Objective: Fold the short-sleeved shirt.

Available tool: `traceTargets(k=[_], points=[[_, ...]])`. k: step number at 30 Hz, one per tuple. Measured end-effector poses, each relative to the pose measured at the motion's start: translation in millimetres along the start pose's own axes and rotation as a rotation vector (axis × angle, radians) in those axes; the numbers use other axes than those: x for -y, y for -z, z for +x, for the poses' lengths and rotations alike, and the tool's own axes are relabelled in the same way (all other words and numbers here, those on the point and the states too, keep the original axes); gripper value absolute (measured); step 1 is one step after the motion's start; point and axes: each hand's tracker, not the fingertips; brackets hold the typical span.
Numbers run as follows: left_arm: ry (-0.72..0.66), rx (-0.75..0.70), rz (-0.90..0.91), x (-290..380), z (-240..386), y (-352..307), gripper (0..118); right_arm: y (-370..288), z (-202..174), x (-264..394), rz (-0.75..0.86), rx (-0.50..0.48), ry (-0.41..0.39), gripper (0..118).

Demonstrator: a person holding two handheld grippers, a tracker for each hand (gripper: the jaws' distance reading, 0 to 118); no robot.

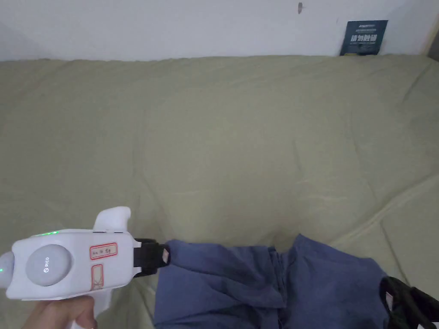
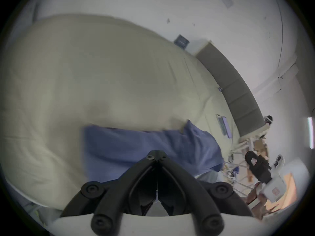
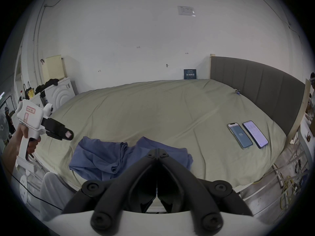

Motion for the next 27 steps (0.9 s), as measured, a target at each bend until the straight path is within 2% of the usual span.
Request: traceTargets(k=[2, 5, 6, 8, 9, 13, 15, 19, 20, 21, 23, 24, 25, 27], points=[[-0.04, -0.008, -0.042, 5.6, -19.3, 2.4, 0, 3.6, -6.7, -1.3, 0.002, -0.013, -0.007, 1], [-0.133, 0.139, -0.074, 12.1, -42.9, 15.9, 0, 6.9, -15.7, -3.1, -0.006, -0.027, -0.01, 1], [-0.153, 0.176, -0.079, 13.7, -45.2, 20.9, 25, 6.1, -18.7, -3.8, -0.006, -0.029, -0.013, 1], [-0.155, 0.257, -0.092, 18.2, -44.9, 35.6, 110, 4.7, -22.3, -4.2, -0.007, -0.035, -0.015, 1], [-0.143, 0.304, -0.106, 19.5, -57.0, 42.5, 117, 4.6, -23.8, -4.1, -0.01, -0.035, -0.019, 1], [-0.241, 0.391, -0.123, 12.5, -59.2, 74.5, 116, 3.9, -24.6, -2.9, -0.023, -0.021, -0.034, 1], [-0.284, 0.483, -0.181, 13.0, -59.8, 99.2, 115, 3.9, -23.8, -2.4, -0.027, -0.016, -0.03, 1], [-0.279, 0.578, -0.211, 20.3, -38.4, 109.2, 112, 2.3, -24.3, -3.5, -0.029, -0.008, -0.028, 1], [-0.278, 0.589, -0.212, 19.6, -35.0, 108.6, 89, 1.6, -24.7, -3.8, -0.027, -0.005, -0.028, 1], [-0.274, 0.587, -0.216, 11.9, -61.3, 119.6, 7, 0.5, -24.9, -4.5, -0.026, -0.003, -0.028, 1], [-0.22, 0.463, -0.147, 13.6, -68.6, 126.7, 7, -1.4, -24.1, -5.5, -0.017, -0.002, -0.028, 1], [-0.221, 0.473, -0.228, 14.0, -76.4, 130.4, 7, -2.6, -23.8, -6.2, -0.012, -0.003, -0.028, 1], [-0.244, 0.489, -0.21, 27.4, -43.9, 111.2, 7, -3.5, -23.6, -7.1, -0.009, -0.004, -0.029, 1], [-0.254, 0.507, -0.174, 36.7, -32.9, 95.2, 7, -6.0, -22.7, -8.8, 0.002, -0.003, -0.034, 1]])
